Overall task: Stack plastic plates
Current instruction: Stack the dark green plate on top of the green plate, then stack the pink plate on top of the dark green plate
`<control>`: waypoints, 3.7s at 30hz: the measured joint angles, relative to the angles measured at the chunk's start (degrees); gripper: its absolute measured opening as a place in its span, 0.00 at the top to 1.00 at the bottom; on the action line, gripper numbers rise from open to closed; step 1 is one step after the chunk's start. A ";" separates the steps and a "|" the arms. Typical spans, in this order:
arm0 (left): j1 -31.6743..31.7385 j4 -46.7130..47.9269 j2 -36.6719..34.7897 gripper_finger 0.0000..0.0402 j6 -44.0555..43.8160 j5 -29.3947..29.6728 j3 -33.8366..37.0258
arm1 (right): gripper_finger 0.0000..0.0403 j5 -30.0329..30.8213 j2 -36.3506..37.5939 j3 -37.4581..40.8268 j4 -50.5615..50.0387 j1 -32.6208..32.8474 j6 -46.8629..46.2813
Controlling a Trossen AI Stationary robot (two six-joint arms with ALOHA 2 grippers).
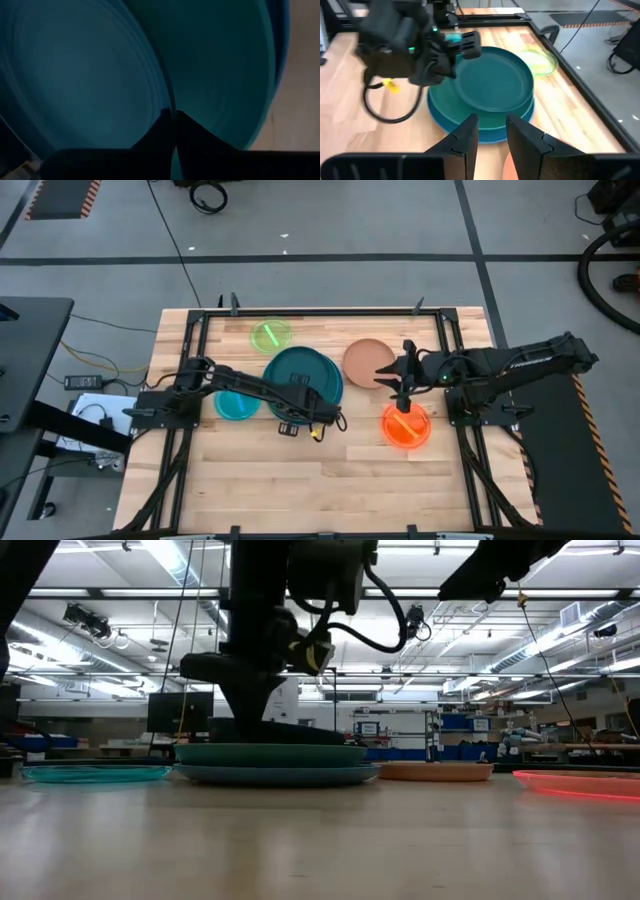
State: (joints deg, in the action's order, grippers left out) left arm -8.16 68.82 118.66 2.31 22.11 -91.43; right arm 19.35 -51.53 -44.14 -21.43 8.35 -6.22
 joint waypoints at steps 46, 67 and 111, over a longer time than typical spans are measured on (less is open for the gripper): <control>-1.80 -17.83 -18.78 0.67 -3.42 -5.95 14.49 | 0.72 3.75 -17.53 2.27 -0.14 2.48 1.47; -4.47 -21.36 -21.62 0.67 -3.18 -6.00 19.58 | 0.65 -1.08 -34.06 2.29 2.49 -10.13 6.28; -4.74 -34.82 -25.15 0.54 -1.47 -0.22 19.50 | 0.95 -8.68 -28.51 -3.88 -2.46 -3.00 7.36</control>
State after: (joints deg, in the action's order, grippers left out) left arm -12.89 33.99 93.51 0.84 21.89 -71.93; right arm 10.68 -80.03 -48.02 -23.90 5.36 1.14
